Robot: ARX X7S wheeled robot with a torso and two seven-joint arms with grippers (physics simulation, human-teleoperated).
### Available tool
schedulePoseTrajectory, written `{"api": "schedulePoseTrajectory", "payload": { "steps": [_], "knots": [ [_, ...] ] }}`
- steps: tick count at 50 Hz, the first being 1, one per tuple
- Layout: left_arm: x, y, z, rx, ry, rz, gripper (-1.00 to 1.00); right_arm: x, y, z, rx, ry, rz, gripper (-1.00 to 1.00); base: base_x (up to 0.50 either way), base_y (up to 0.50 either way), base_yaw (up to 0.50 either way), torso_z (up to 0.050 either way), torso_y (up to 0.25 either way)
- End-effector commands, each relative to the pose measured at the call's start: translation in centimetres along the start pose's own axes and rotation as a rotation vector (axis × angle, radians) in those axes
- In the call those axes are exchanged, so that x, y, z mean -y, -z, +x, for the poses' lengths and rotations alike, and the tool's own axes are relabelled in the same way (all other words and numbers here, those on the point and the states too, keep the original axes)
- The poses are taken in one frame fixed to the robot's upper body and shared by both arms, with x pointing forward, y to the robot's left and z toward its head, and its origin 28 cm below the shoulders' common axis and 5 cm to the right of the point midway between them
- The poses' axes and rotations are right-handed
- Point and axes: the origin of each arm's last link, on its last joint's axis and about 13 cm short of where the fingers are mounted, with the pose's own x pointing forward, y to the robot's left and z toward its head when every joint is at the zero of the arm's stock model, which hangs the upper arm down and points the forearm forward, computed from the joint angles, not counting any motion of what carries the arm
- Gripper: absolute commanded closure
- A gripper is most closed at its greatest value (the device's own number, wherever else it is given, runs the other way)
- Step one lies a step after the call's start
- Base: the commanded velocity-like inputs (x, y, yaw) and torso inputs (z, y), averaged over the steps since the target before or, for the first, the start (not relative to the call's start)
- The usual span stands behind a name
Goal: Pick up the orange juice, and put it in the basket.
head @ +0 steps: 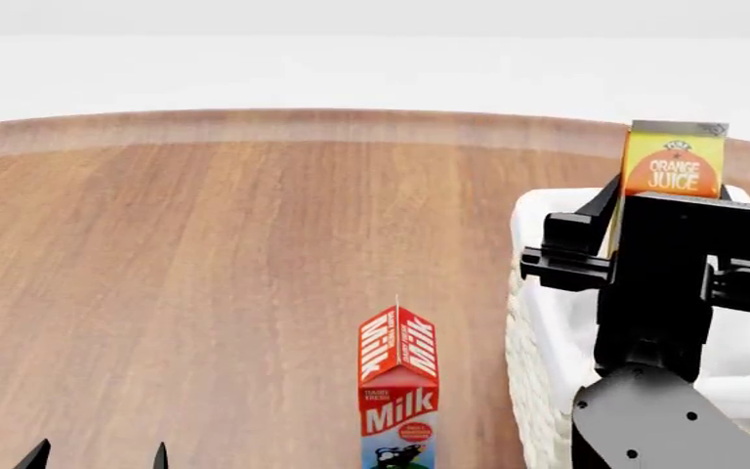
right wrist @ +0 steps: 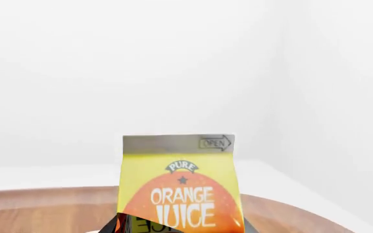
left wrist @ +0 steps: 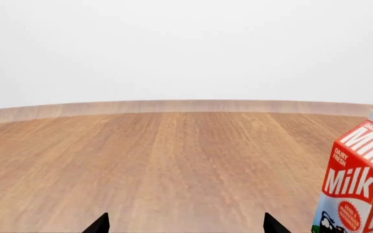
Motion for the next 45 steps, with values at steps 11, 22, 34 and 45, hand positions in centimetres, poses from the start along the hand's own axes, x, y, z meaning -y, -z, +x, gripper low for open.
{"api": "schedulePoseTrajectory", "payload": {
  "steps": [11, 22, 34, 45],
  "knots": [
    [0.0, 0.0, 0.0, 0.000, 0.000, 0.000, -1.00, -0.3, 0.3, 1.9, 0.011, 0.039, -0.040, 1.00, 0.00, 0.00, 0.00, 0.000, 0.001],
    [0.0, 0.0, 0.0, 0.000, 0.000, 0.000, -1.00, -0.4, 1.3, 2.4, -0.015, 0.059, -0.042, 1.00, 0.00, 0.00, 0.00, 0.000, 0.000],
    [0.0, 0.0, 0.0, 0.000, 0.000, 0.000, -1.00, -0.7, 2.2, 2.8, -0.028, 0.064, -0.047, 1.00, 0.00, 0.00, 0.00, 0.001, 0.001],
    [0.0, 0.0, 0.0, 0.000, 0.000, 0.000, -1.00, -1.0, 2.7, 3.4, -0.036, 0.069, -0.058, 1.00, 0.00, 0.00, 0.00, 0.000, 0.001]
  ]
}}
